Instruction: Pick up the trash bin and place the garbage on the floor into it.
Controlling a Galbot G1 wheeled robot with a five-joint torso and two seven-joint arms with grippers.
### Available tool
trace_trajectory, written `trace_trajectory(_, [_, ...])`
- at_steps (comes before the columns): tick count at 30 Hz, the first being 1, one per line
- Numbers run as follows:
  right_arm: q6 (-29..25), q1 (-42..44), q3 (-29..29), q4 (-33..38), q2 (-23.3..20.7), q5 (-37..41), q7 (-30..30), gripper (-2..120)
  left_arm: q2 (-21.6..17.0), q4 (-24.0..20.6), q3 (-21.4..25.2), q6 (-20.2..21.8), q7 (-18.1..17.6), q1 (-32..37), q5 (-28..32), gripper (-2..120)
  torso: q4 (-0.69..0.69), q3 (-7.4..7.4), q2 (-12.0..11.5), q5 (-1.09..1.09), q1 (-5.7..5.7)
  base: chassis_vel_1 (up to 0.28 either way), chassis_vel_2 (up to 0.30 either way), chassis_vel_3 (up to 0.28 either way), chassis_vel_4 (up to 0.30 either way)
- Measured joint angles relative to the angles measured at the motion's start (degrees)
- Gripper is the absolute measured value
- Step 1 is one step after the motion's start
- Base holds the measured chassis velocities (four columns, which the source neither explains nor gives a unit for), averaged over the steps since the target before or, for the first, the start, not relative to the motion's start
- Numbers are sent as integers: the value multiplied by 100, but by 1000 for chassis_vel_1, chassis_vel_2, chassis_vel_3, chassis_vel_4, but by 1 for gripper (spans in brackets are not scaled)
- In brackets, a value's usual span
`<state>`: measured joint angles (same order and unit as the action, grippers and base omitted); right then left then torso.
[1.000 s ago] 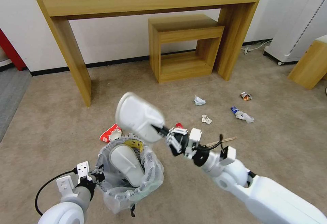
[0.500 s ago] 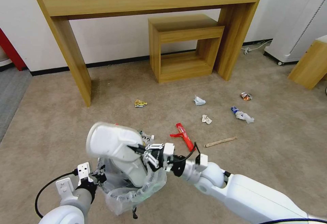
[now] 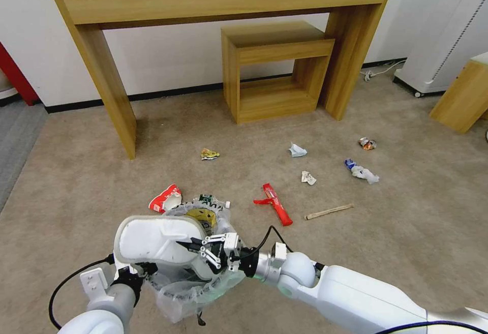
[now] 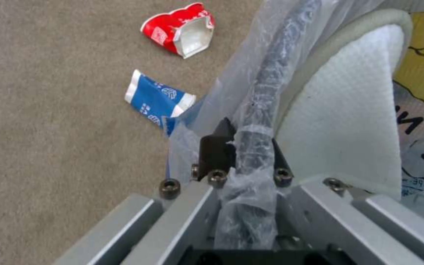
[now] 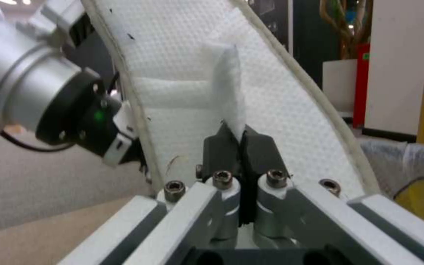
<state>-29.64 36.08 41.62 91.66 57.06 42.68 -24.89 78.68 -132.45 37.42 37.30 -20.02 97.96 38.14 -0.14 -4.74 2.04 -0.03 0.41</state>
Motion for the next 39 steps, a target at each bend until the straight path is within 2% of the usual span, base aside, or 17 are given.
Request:
trace_trajectory(5, [89, 16, -3, -174, 12, -223, 108, 0, -3, -6, 8, -13, 5, 3, 0, 1, 0, 0, 0, 0, 0, 0, 0, 0, 0])
trace_trajectory(7, [99, 25, -12, -240, 29, -279, 134, 8, -1, -6, 8, -19, 5, 4, -1, 1, 0, 0, 0, 0, 0, 0, 0, 0, 0])
trace_trajectory(8, [99, 25, -12, -240, 29, -279, 134, 8, -1, -6, 8, -19, 5, 4, -1, 1, 0, 0, 0, 0, 0, 0, 0, 0, 0])
trace_trajectory(10, [112, 44, -30, -255, 16, -324, 157, 20, -13, -6, 16, -22, 15, 10, 7, 1, 0, 0, 0, 0, 0, 0, 0, 0, 0])
trace_trajectory(14, [117, 74, -67, -229, -28, -348, 168, 30, -27, -10, 18, -22, 45, 12, 31, 1, 0, 0, 0, 0, 0, 0, 0, 0, 0])
trace_trajectory(16, [122, 97, -119, -179, -66, -355, 167, 41, -31, -9, 16, -22, 52, -3, 39, 1, 0, 0, 0, 0, 0, 0, 0, 0, 0])
trace_trajectory(19, [132, 111, -156, -122, -99, -356, 166, 48, -30, 14, 14, -23, 56, -20, 42, 1, 0, 0, 0, 0, 0, 0, 0, 0, 0])
trace_trajectory(20, [137, 122, -275, -55, -186, -340, 210, 57, -26, 72, 44, -35, -2, -39, 2, 1, 0, 0, 0, 0, 0, 0, 0, 0, 0])
trace_trajectory(22, [146, 126, -317, -28, -209, -349, 214, 60, -24, 77, 30, -55, -5, -61, -5, 1, 0, 0, 0, -1, 0, 0, 0, 0, 0])
trace_trajectory(23, [144, 127, -345, 14, -228, -352, 212, 65, -24, 88, 31, -55, -6, -80, -5, 1, 0, 0, 0, 4, 0, 0, 0, 0, 0])
trace_trajectory(24, [145, 127, -396, 35, -274, -353, 214, 71, -23, 93, 22, -52, 0, -92, 11, 1, 1, 0, 0, 0, 0, 0, 0, 0, 0])
trace_trajectory(25, [145, 127, -396, 35, -274, -353, 214, 71, -23, 93, 22, -52, 0, -92, 11, 1, 1, 0, 0, 0, 0, 0, 0, 0, 0])
trace_trajectory(26, [144, 132, -453, 67, -316, -354, 213, 76, -29, 94, 27, -53, 1, -105, 21, 1, -1, 0, 0, -4, 0, 0, 0, 0, 0])
trace_trajectory(28, [138, 157, -589, 149, -388, -350, 212, 87, -66, 94, 53, -54, -9, -106, 26, 1, -1, 0, 0, 4, 0, 0, 0, 0, 0])
trace_trajectory(30, [133, 174, -661, 199, -421, -344, 210, 89, -83, 94, 59, -54, -9, -99, 27, 1, 0, 0, 0, -1, 0, 0, 0, 0, 0])
trace_trajectory(31, [125, 198, -762, 258, -446, -334, 208, 96, -99, 103, 63, -53, -9, -90, 30, 1, 0, 0, 0, -1, 0, 0, 0, 0, 0])
trace_trajectory(39, [63, 295, -947, 481, -479, -192, 191, 96, -56, 155, 14, -54, 2, -62, -51, 1, -1, 0, 0, 1, 0, 0, 0, 0, 0])
